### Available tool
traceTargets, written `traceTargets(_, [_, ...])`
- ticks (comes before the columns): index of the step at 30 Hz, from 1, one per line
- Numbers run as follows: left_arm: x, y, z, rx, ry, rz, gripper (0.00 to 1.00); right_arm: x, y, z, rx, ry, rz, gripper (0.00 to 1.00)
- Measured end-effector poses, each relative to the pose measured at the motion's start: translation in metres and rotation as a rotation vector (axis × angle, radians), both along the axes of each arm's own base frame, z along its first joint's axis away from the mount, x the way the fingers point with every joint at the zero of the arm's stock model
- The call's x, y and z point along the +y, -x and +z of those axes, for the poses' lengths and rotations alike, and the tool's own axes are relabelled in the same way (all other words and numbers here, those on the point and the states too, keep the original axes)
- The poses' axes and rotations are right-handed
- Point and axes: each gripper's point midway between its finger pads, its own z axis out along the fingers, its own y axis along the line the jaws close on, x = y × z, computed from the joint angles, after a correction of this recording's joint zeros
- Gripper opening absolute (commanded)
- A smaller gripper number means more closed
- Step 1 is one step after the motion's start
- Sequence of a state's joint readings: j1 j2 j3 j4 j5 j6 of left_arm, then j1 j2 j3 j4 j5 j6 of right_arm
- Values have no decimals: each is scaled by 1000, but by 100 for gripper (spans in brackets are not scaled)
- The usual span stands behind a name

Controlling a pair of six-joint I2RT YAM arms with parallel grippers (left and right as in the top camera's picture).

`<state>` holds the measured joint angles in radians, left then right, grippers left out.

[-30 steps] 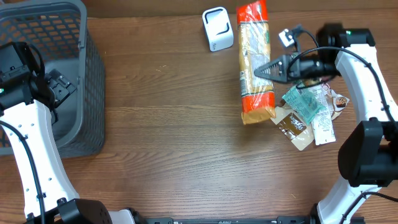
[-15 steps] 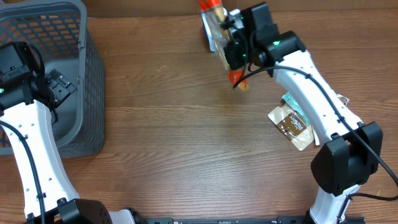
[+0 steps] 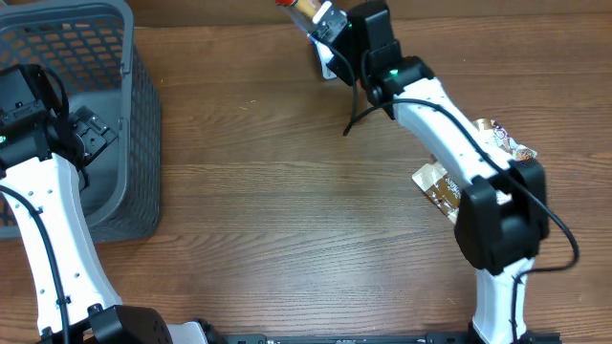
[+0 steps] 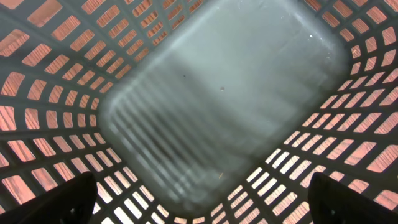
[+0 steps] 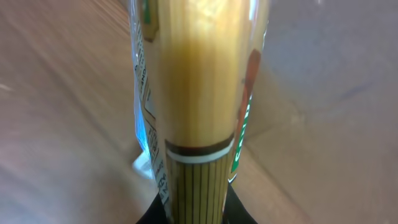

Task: Scan the item barcode
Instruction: 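Hold the spaghetti packet's barcode end against the scanner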

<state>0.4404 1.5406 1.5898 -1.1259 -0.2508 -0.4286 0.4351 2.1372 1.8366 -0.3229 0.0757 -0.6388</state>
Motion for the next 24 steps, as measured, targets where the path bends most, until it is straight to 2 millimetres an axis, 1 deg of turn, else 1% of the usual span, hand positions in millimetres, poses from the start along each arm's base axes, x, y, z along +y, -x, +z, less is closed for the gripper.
traceTargets(2, [0, 0, 0, 0, 0, 0, 100, 2, -11, -9, -37, 24, 5, 4])
traceTargets(5, [0, 0, 0, 0, 0, 0, 100, 5, -23, -15, -92, 43, 12, 4])
traceTargets(12, [0, 0, 0, 0, 0, 0, 100, 10, -42, -5, -237, 96, 44, 4])
traceTargets(14, [0, 0, 0, 0, 0, 0, 100, 11, -44, -8, -256, 132, 64, 4])
traceTargets(18, [0, 0, 0, 0, 0, 0, 100, 12, -47, -23, -270, 200, 100, 4])
traceTargets(20, [0, 0, 0, 0, 0, 0, 100, 13, -50, -41, -267, 247, 123, 4])
traceTargets(24, [0, 0, 0, 0, 0, 0, 100, 12, -50, -56, -257, 299, 146, 4])
